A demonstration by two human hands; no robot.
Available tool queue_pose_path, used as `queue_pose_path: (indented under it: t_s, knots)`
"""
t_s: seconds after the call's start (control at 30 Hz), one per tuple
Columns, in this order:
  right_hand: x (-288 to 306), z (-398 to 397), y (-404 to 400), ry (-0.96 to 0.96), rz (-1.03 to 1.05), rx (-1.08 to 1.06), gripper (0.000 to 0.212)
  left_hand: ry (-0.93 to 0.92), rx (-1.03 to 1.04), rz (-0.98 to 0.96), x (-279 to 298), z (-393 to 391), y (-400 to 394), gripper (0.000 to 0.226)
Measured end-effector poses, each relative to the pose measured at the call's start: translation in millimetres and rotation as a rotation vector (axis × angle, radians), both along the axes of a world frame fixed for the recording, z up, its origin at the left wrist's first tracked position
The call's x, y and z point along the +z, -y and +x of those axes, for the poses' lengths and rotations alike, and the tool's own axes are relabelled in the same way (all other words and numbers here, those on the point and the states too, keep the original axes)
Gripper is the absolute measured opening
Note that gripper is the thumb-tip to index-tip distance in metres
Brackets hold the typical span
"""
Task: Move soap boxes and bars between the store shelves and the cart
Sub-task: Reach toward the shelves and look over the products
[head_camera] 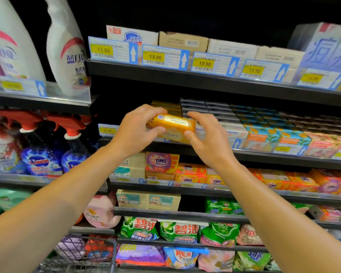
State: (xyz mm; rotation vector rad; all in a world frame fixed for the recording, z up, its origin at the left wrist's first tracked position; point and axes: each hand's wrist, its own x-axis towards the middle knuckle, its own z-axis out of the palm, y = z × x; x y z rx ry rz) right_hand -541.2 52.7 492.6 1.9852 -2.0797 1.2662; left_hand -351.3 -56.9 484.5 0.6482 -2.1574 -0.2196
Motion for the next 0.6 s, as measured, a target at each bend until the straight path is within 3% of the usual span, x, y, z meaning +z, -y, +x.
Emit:
queue_pose_path:
  t_s: [0.1,0.23,0.6]
  knots:
    - [-2.5,-12.8,5.4,-0.075,0.017,-0.103,0.055,-0.093,0.084,0.043,8.1,5.9,12.6,0.042]
    - [-11.5,-21.0,2.9,-0.083,0.006,-0.123,0.050,-0.063,0.170,0.080,11.6,1.8,23.2,0.043]
    - [-23.0,-22.8,8.7,-0.116,-0.004,-0.186,0.044,-0.003,0.146,0.096,5.9,5.7,32.3,0.041]
